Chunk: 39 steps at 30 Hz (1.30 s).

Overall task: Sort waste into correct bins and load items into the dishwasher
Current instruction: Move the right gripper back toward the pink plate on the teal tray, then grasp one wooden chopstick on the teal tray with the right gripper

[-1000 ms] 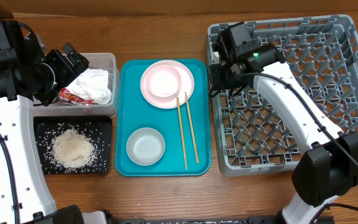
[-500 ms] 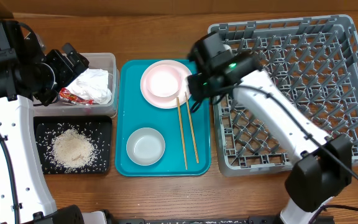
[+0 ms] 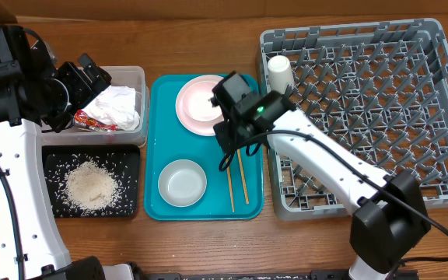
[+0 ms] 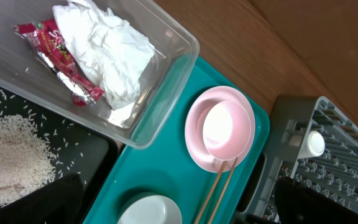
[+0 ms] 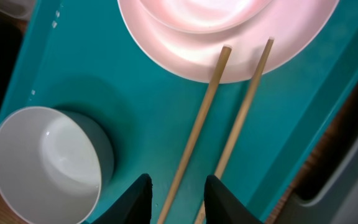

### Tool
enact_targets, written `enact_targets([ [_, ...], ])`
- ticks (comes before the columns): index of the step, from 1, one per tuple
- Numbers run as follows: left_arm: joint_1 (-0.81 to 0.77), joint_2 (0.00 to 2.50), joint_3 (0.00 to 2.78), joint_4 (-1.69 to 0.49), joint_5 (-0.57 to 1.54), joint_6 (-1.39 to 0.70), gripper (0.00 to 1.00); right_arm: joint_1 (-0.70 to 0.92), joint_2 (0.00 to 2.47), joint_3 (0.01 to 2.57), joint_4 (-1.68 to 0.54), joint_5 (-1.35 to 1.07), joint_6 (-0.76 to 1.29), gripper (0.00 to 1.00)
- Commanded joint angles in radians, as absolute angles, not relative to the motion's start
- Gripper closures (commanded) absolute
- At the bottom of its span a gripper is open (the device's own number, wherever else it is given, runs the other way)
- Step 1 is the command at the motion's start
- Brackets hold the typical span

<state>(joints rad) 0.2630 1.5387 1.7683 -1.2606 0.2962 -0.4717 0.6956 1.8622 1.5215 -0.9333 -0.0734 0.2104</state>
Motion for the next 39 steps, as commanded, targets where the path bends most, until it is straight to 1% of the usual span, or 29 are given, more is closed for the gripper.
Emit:
enact_targets([
  [1, 0.261, 1.523, 1.790, -1.259, 0.304, -0.471, 0.00, 0.712, 1.863, 1.435, -0.862, -0.052, 0.298, 0.70],
  [9, 0.261, 1.523, 1.790, -1.259, 0.304, -0.471, 0.00, 0.712, 1.863, 1.270, -0.665, -0.053, 0.373, 0.71],
  [14, 0.261, 1.523, 1.790, -1.259, 0.304, -0.471, 0.00, 0.712, 1.863, 1.267, -0.646, -0.009, 0.398, 0.71],
  [19, 0.261, 1.523, 1.790, -1.259, 0.304, -0.471, 0.00, 0.712, 1.892, 1.267, -0.579, 0.007, 0.400, 0.71],
  [31, 0.261, 1.523, 1.790, -1.259, 0.304, -0.471, 0.00, 0.712, 1.932, 1.267, -0.558, 0.015, 0.440, 0.72],
  [32, 0.261, 1.523, 1.790, -1.259, 0.304, -0.471, 0.00, 0.712, 1.934, 1.267, -0.558, 0.015, 0.439, 0.75],
  [39, 0.261, 1.523, 1.790, -1.260, 0.304, -0.471, 0.00, 0.712, 1.952, 1.267, -0.550, 0.017, 0.439, 0.76],
])
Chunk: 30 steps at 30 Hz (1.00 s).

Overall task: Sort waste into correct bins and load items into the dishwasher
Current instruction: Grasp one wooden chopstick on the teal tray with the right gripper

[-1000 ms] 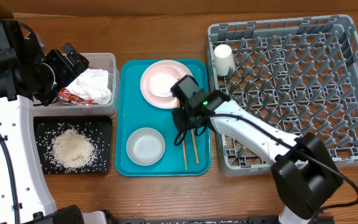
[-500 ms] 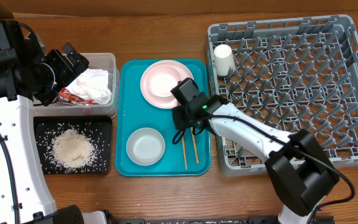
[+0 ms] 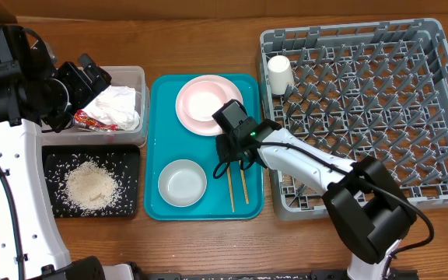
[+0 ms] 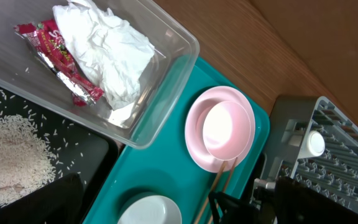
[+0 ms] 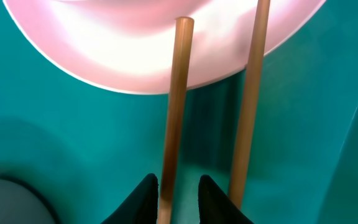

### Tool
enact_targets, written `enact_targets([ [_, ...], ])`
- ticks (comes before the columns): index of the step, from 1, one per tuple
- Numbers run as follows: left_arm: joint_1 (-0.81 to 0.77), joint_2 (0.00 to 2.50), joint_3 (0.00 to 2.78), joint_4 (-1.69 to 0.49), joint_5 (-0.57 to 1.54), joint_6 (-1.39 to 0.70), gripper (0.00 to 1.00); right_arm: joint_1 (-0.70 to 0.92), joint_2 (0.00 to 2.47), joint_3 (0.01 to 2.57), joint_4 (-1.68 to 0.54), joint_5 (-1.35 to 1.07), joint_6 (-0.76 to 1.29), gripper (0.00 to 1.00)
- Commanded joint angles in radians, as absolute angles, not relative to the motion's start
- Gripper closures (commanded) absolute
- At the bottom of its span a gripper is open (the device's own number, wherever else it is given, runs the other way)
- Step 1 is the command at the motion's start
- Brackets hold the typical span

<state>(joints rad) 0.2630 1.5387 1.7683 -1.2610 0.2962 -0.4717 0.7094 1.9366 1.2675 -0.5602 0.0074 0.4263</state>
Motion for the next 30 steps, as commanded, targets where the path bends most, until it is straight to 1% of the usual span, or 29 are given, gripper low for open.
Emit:
enact_targets([
  [1, 0.261, 1.523, 1.790, -1.259, 0.304, -0.471, 0.00, 0.712, 1.957, 1.267, -0.545, 0.013, 0.439, 0.76],
  [6, 0.261, 1.523, 1.790, -1.259, 0.304, -0.471, 0.00, 0.712, 1.972, 1.271, -0.535, -0.005, 0.443, 0.76],
  [8, 0.261, 1.523, 1.790, -1.259, 0.304, -0.471, 0.00, 0.712, 1.974, 1.271, -0.534, -0.005, 0.443, 0.78],
  [15, 0.261, 1.523, 1.790, -1.259, 0.304, -0.471, 0.00, 0.712, 1.975, 1.272, -0.527, -0.018, 0.442, 0.93],
  [17, 0.261, 1.523, 1.790, -1.259, 0.304, -0.471, 0.00, 0.712, 1.975, 1.277, -0.527, -0.023, 0.442, 0.96],
  [25, 0.261, 1.523, 1.790, -1.259, 0.304, -0.471, 0.00, 0.712, 1.917, 1.390, -0.552, -0.092, 0.443, 0.96],
  [28, 0.261, 1.523, 1.790, -1.259, 0.304, -0.471, 0.00, 0.707, 1.855, 1.455, -0.604, -0.086, 0.441, 0.96],
  [30, 0.261, 1.523, 1.790, -1.259, 0.304, -0.471, 0.00, 0.682, 1.790, 1.510, -0.680, -0.052, 0.430, 0.96],
])
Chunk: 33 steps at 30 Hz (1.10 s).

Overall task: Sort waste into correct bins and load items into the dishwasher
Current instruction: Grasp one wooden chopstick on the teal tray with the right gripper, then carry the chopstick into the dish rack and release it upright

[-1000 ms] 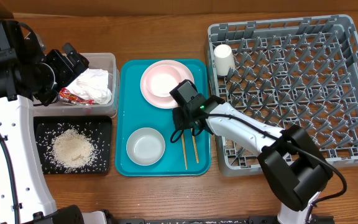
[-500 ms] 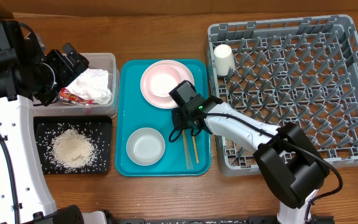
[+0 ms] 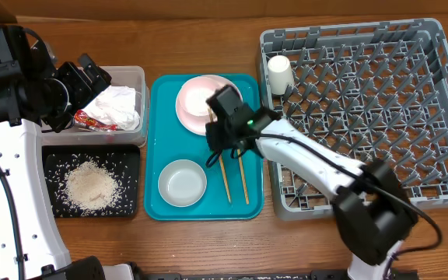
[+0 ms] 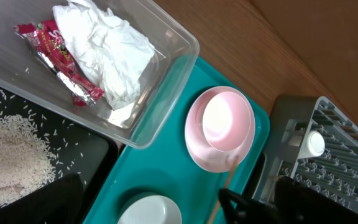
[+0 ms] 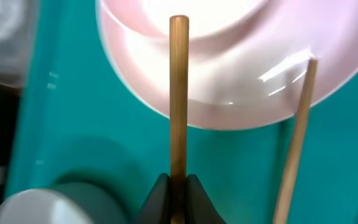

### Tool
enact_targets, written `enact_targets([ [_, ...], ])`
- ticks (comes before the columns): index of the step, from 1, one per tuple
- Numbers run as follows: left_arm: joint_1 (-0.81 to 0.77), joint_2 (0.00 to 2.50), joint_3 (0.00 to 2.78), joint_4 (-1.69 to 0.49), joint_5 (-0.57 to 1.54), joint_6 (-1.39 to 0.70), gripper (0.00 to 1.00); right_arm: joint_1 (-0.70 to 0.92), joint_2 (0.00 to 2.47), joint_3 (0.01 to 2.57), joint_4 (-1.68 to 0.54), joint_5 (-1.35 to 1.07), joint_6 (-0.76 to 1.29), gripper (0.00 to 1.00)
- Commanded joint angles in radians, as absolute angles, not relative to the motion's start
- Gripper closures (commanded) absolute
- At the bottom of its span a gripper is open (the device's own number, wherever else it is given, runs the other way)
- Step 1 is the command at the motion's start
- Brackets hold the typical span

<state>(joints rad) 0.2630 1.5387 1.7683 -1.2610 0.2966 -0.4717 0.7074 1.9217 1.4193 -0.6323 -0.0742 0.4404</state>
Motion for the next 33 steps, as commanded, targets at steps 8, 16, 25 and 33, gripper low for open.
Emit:
enact_targets([
  [8, 0.261, 1.523, 1.790, -1.259, 0.304, -0.471, 0.00, 0.436, 1.620, 1.546, -0.929, -0.027, 0.153, 0.96],
  [16, 0.261, 1.523, 1.790, -1.259, 0.304, -0.471, 0.00, 0.164, 1.658, 1.528, -1.060, -0.033, -0.059, 0.96],
  [25, 0.261, 1.523, 1.790, -1.259, 0.304, -0.471, 0.00, 0.137, 1.750, 1.511, -1.022, -0.027, -0.087, 0.96],
  [33, 0.261, 1.523, 1.790, -1.259, 0.304, -0.471, 0.00, 0.137, 1.829, 1.509, -0.973, -0.022, -0.088, 0.96],
])
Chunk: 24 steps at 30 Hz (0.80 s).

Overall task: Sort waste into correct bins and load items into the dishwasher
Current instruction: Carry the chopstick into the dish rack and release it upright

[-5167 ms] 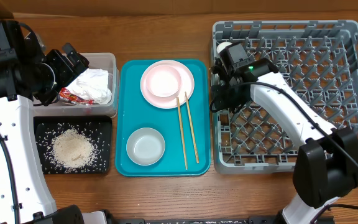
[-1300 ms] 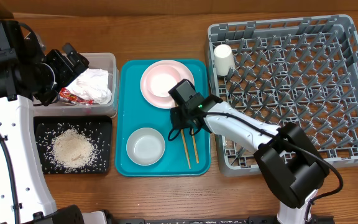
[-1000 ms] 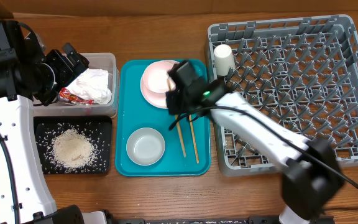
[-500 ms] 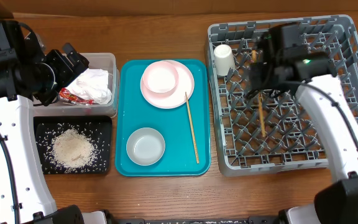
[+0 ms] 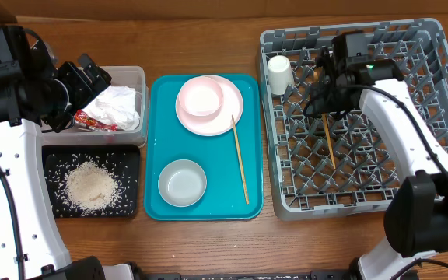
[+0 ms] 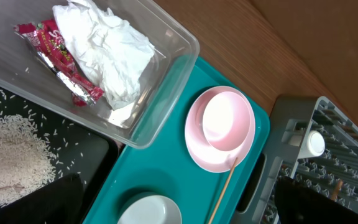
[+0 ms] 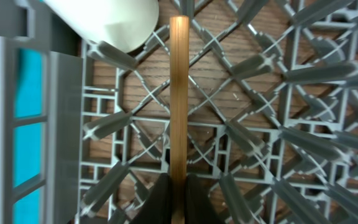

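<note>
My right gripper (image 5: 323, 105) (image 7: 179, 182) is shut on a wooden chopstick (image 7: 179, 93) (image 5: 329, 144) and holds it over the left part of the grey dishwasher rack (image 5: 267, 132). The stick's far end points toward a white cup (image 5: 278, 74) lying in the rack's corner. A second chopstick (image 5: 239, 159) (image 6: 224, 190) lies on the teal tray (image 5: 162, 140) with a pink bowl on a pink plate (image 5: 202, 101) and a white bowl (image 5: 183, 183). My left gripper (image 5: 90, 78) (image 6: 176, 194) hangs open and empty above the clear bin (image 5: 134, 74).
The clear bin holds crumpled white tissue (image 6: 107, 46) and a red snack wrapper (image 6: 58, 59). In front of it a black tray (image 5: 53, 206) holds spilled rice (image 5: 90, 187). The rack's upright tines fill the right side of the table.
My right gripper, which held one chopstick above the tray beside the pink plate, is now over the rack with the stick still in it. The left arm has not moved.
My right gripper stood open above both chopsticks on the tray. Then its open jaws were low around the left stick. Then it was shut on that stick, raised over the tray. Now the stick is over the rack, its partner still on the tray.
</note>
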### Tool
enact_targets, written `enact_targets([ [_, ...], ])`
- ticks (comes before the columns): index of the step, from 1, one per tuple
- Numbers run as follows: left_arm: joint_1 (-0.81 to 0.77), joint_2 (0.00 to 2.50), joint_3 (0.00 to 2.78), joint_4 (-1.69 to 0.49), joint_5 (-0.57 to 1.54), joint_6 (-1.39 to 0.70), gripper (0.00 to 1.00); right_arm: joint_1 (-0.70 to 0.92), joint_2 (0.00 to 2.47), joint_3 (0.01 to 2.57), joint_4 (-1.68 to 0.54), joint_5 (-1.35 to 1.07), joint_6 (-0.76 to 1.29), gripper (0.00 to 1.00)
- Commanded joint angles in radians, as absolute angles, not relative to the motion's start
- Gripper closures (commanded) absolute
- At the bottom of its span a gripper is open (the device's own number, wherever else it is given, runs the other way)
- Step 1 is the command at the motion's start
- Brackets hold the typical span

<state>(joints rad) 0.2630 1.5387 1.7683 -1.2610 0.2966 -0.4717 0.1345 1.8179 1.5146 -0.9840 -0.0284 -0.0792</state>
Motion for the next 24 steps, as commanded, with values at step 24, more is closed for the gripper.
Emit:
enact_targets([
  [24, 0.261, 1.523, 1.790, -1.259, 0.304, -0.471, 0.00, 0.137, 1.830, 1.509, -0.931, 0.025, -0.108, 0.78],
])
